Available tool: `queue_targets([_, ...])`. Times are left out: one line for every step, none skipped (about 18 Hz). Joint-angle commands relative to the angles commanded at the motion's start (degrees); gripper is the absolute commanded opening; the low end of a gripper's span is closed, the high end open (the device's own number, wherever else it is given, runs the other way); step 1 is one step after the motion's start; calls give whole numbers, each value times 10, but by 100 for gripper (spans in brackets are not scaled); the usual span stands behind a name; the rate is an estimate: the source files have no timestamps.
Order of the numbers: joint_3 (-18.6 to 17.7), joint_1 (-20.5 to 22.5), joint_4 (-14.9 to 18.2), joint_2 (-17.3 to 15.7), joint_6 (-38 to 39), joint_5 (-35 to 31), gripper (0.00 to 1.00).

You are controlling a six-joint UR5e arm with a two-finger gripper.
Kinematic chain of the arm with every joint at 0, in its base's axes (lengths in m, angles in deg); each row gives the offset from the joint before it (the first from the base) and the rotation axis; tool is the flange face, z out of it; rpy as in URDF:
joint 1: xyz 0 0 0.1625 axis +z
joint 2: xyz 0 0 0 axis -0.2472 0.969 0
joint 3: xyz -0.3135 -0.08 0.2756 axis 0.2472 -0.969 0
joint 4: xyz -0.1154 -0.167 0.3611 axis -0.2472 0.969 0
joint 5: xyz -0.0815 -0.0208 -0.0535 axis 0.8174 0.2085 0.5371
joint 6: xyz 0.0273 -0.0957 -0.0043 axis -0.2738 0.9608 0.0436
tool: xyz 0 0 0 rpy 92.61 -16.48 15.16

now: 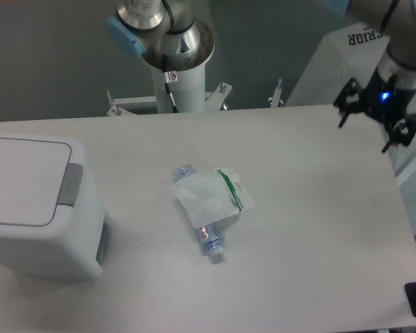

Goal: Open the trash can
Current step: 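Swing the gripper from its start pose over the plastic bag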

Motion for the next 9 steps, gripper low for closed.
queue_targets([-2, -1, 6, -4, -1, -17, 100])
queue_targets([-5, -3, 13, -17, 0, -38, 100])
queue_targets([-10, -12, 30, -30, 3, -48, 100])
queue_targets([-11, -21, 44, -33, 4, -51, 100])
queue_targets([-18, -23, 46, -34, 4, -51, 100])
queue_targets([-26, -25, 47, -35, 4, -49, 100])
queue_targets([-37, -35, 47, -38, 4, -48, 100])
queue_targets([-52, -40, 43, -45, 5, -45, 100])
queue_targets([-63, -40, 37, -47, 13, -41, 100])
